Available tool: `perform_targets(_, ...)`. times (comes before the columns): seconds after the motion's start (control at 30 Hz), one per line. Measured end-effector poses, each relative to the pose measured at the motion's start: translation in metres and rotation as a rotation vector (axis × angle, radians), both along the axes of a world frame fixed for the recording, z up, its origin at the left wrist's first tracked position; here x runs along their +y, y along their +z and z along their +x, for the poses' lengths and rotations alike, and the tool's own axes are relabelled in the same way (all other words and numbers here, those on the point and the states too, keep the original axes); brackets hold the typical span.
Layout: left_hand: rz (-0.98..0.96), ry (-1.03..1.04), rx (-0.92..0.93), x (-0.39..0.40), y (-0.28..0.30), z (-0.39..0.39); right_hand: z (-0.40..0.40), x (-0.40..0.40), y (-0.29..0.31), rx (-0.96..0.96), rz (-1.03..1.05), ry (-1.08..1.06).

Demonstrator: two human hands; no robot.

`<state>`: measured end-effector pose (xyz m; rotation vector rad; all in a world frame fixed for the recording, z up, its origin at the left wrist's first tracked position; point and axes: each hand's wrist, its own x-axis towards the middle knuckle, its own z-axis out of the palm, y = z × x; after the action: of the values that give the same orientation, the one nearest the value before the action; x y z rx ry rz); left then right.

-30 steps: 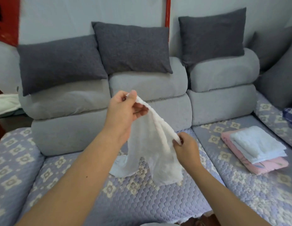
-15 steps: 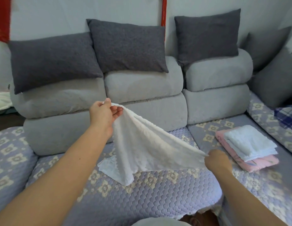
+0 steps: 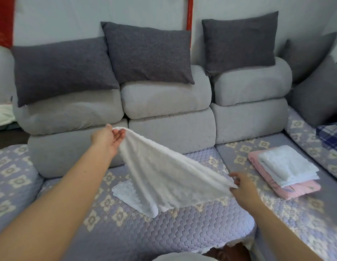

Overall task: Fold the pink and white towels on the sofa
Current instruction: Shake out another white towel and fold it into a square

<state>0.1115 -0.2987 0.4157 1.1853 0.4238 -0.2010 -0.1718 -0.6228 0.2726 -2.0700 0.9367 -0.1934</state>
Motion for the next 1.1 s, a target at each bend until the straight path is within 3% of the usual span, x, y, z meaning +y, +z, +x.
perform_targets(0.1, 0.081, -0.034, 0.025, 0.013, -0.014, 0.006, -0.009, -0.009, -0.002, 0.323, -0.256, -0.012)
perform_targets(0.17, 0.107, -0.047, 0.055, 0.016, -0.025, 0.003, -0.012, -0.011, 0.001, 0.456, -0.283, -0.002)
perform_targets(0.23, 0.104, -0.049, 0.077, 0.018, -0.037, -0.001, -0.008, -0.014, 0.003, 0.430, -0.179, -0.032)
perform_targets(0.47, 0.134, -0.022, 0.131, 0.037, -0.062, -0.008, -0.002, -0.022, 0.023, -0.020, 0.857, -0.374)
perform_targets(0.57, 0.129, -0.045, 0.180, 0.045, -0.076, -0.012, -0.007, -0.021, 0.017, -0.341, 1.398, -0.623)
perform_targets(0.63, 0.158, -0.080, 0.247, 0.050, -0.088, -0.021, -0.004, -0.015, 0.009, -0.481, 1.556, -0.736)
perform_targets(0.7, 0.156, -0.089, 0.290, 0.055, -0.103, -0.031, 0.003, -0.004, 0.003, -0.511, 1.421, -0.692)
perform_targets(0.73, 0.149, -0.080, 0.305, 0.057, -0.109, -0.035, 0.006, 0.002, 0.000, -0.448, 1.183, -0.635)
perform_targets(0.83, 0.137, -0.014, 0.291, 0.067, -0.122, -0.042, -0.003, 0.012, -0.013, -0.019, 0.027, -0.264)
perform_targets(0.9, 0.119, 0.040, 0.263, 0.078, -0.125, -0.044, -0.017, 0.012, -0.028, 0.139, -0.461, 0.149)
perform_targets(0.97, 0.123, 0.079, 0.266, 0.091, -0.130, -0.047, -0.030, 0.010, -0.037, 0.318, -0.521, 0.330)
perform_targets(1.03, 0.185, 0.083, 0.298, 0.103, -0.140, -0.058, -0.032, 0.004, -0.035, 0.438, -0.446, 0.265)
perform_targets(1.1, 0.261, 0.058, 0.371, 0.111, -0.163, -0.074, -0.030, 0.008, -0.032, 0.432, -0.385, 0.120)
